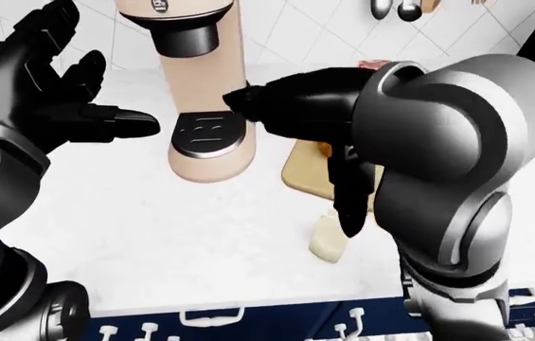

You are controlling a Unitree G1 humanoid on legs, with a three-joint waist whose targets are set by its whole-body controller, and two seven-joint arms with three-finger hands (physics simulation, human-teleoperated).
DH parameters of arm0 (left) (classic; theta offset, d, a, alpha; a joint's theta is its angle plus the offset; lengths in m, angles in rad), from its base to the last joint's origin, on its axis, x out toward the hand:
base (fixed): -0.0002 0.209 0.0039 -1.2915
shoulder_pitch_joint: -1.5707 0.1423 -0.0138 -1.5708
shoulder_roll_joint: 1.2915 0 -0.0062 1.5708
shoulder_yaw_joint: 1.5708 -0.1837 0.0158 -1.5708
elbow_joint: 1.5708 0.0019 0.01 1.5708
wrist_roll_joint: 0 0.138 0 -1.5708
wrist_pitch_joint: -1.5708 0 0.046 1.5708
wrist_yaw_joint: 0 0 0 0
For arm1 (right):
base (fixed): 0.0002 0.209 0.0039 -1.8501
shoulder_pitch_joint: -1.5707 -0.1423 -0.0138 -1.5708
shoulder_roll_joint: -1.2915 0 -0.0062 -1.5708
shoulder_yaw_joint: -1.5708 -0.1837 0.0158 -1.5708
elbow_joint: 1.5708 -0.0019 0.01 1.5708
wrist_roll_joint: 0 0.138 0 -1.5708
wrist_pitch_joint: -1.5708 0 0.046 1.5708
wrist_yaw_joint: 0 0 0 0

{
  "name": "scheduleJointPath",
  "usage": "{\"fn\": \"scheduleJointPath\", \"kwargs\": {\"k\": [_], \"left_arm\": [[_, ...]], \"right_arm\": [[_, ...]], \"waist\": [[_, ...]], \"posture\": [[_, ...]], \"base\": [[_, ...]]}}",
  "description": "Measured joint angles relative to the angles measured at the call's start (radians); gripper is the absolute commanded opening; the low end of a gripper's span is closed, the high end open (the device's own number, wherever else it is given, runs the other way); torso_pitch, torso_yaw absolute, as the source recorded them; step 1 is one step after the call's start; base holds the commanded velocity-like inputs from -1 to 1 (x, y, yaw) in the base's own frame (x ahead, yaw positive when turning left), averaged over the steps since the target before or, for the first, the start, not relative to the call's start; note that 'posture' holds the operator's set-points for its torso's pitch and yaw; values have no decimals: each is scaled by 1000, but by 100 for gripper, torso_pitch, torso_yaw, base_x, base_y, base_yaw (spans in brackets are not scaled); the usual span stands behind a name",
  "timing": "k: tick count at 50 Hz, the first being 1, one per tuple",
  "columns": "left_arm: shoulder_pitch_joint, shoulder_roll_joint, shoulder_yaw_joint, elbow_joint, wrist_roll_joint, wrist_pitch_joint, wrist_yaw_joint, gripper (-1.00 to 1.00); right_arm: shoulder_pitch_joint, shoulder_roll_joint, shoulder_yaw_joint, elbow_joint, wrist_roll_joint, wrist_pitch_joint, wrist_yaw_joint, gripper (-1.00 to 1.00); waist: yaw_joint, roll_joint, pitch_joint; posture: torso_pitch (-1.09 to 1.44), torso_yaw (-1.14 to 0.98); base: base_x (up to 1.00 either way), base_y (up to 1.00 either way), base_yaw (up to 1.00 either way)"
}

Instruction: Pick up the wedge of cheese and place it on the slice of bread to prepare a simple cheese on bread dish.

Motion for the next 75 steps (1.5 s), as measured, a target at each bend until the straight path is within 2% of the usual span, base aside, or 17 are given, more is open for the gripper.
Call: {"fn": "scheduleJointPath", "kwargs": {"k": [5, 10, 18, 25, 35, 48, 57, 75], "left_arm": [[-8, 4, 7, -4, -6, 10, 3, 100], [-11, 8, 12, -7, -10, 11, 8, 100], [-18, 13, 11, 1, -18, 14, 10, 100], [-13, 11, 9, 2, -22, 9, 16, 100], [-13, 10, 11, -6, -32, 14, 25, 100], [-6, 17, 18, -8, -49, 10, 32, 100], [-3, 33, 24, 10, -62, -4, 39, 100], [6, 38, 15, 16, -86, -20, 59, 100]], "right_arm": [[-4, -63, 80, -113, 37, 130, 0, 100], [16, -91, 136, -181, 41, 204, 0, 100], [41, -117, 202, -268, 18, 267, 0, 100], [89, -143, 217, -307, 3, 289, 0, 100], [166, -160, 196, -333, -12, 284, 0, 100], [284, -109, 194, -334, -80, 220, 0, 100], [378, -57, 154, -333, -124, 159, 0, 100], [494, 8, 99, -320, -175, 52, 0, 100]], "waist": [[2, -3, 1], [4, -2, 5], [5, 1, 5], [4, 4, 4], [0, 4, -1], [-2, 3, -6], [-1, 1, -11], [1, -1, -17]], "posture": [[0, 0], [0, 0], [0, 0], [0, 0], [0, 0], [0, 0], [0, 0], [0, 0]], "base": [[0, 0, 0], [0, 0, 0], [0, 0, 0], [0, 0, 0], [0, 0, 0], [0, 0, 0], [0, 0, 0], [0, 0, 0]]}}
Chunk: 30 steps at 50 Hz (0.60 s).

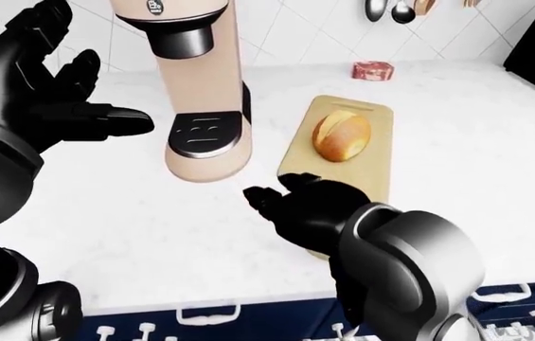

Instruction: Pick up the wedge of cheese and place it on the slice of bread to prepare a simple cheese on bread dish.

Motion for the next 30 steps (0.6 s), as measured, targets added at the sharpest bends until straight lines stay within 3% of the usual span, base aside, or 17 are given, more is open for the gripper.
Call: {"fn": "scheduleJointPath", "kwargs": {"k": [21, 30], "left_arm": [[7, 6, 7, -5, -26, -2, 19, 100], [2, 14, 8, -1, -35, -5, 25, 100]], "right_arm": [[47, 59, -51, 25, -23, -89, 0, 100], [82, 132, -88, 75, -50, -181, 0, 100]], "waist": [[0, 2, -5], [-1, 4, -7]], "posture": [[0, 0], [0, 0]], "base": [[0, 0, 0], [0, 0, 0]]}}
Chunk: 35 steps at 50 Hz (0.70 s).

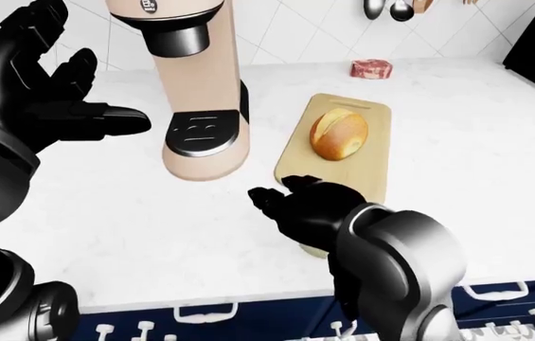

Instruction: Pick up the wedge of cheese and place it on the slice of bread to prepare a simple cheese on bread dish.

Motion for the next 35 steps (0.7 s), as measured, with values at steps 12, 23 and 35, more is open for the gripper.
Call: {"fn": "scheduleJointPath", "kwargs": {"k": [12, 23, 35], "left_arm": [[0, 12, 5, 7, -15, -8, 6, 100], [-1, 16, 6, 9, -35, -9, 21, 100], [2, 27, 11, 4, -69, -12, 48, 100]], "right_arm": [[44, 88, -30, 49, -40, -112, 0, 100], [44, 103, -63, -2, -54, -139, -25, -4], [43, 103, -57, 11, -58, -142, -47, -100]], "waist": [[-2, 4, -2], [-6, -2, -15], [10, -8, -16]], "posture": [[0, 0], [0, 0], [0, 0]], "base": [[0, 0, 0], [0, 0, 0], [0, 0, 0]]}}
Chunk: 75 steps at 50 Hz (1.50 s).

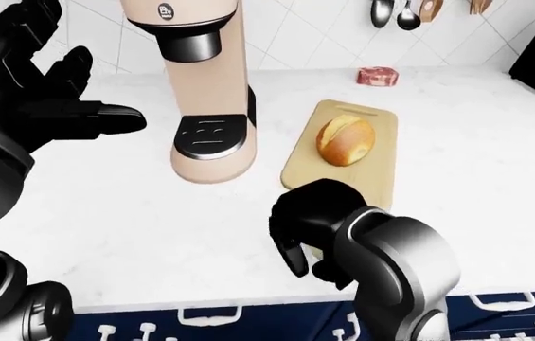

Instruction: Pick up the wedge of cheese and place it on the slice of bread to prepare a simple cheese on bread dish.

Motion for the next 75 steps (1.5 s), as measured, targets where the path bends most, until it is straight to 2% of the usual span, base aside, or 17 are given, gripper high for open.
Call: {"fn": "scheduleJointPath", "kwargs": {"k": [9, 16, 26, 33, 37, 44, 48, 52, 58, 60, 64, 75], "left_arm": [[-5, 7, -4, 10, -15, -5, 10, 100], [-13, 11, -7, 13, -23, -7, 18, 100], [-9, 8, -13, 17, -26, -11, 17, 100], [-3, 5, -15, 11, -21, -16, 20, 100], [5, 1, -19, 10, -19, -15, 18, 100], [10, -1, -18, 10, -13, -21, 11, 100], [18, 0, -23, 14, -11, -25, 1, 100], [14, 0, -17, 16, -3, -22, 1, 100], [6, -2, -22, 14, -3, -20, -6, 100], [4, 0, -20, 16, -1, -19, -7, 100], [0, 1, -19, 20, 3, -18, -10, 100], [9, 4, -14, 26, 12, -26, -21, 100]], "right_arm": [[-27, -33, 26, 8, 20, 37, 32, -100], [-115, -128, 79, 46, 65, 129, 47, -100], [-387, -307, 165, 60, 187, 330, 47, -100], [-563, -365, 203, 112, 273, 408, 47, -100], [-683, -352, 205, 196, 309, 410, 47, -100], [-826, -282, 178, 403, 323, 324, 47, -100], [-869, -218, 99, 556, 282, 215, 47, -100], [-894, -156, 47, 662, 229, 119, 47, -100], [-939, -38, -78, 828, 120, -52, 47, -100], [-952, -18, -101, 877, 95, -96, 42, -100], [-988, -11, -121, 1000, 70, -163, -4, -100], [-1085, -56, -131, 1368, 37, -298, -205, -100]], "waist": [[-7, 4, 4], [-12, 11, 17], [-13, 12, 27], [-11, 14, 36], [-13, 17, 41], [-16, 26, 47], [-18, 29, 47], [-22, 33, 48], [-27, 39, 47], [-29, 40, 47], [-32, 40, 47], [-32, 34, 47]], "posture": [[0, 0], [0, 0], [0, 0], [0, 0], [0, 0], [0, 0], [0, 0], [0, 0], [0, 0], [0, 0], [0, 0], [0, 0]], "base": [[0, 0, 0], [0, 0, 0], [0, 0, 0], [0, 0, 0], [0, 0, 0], [0, 0, 0], [0, 0, 0], [0, 0, 0], [0, 0, 0], [0, 0, 0], [0, 0, 0], [0, 0, 0]]}}
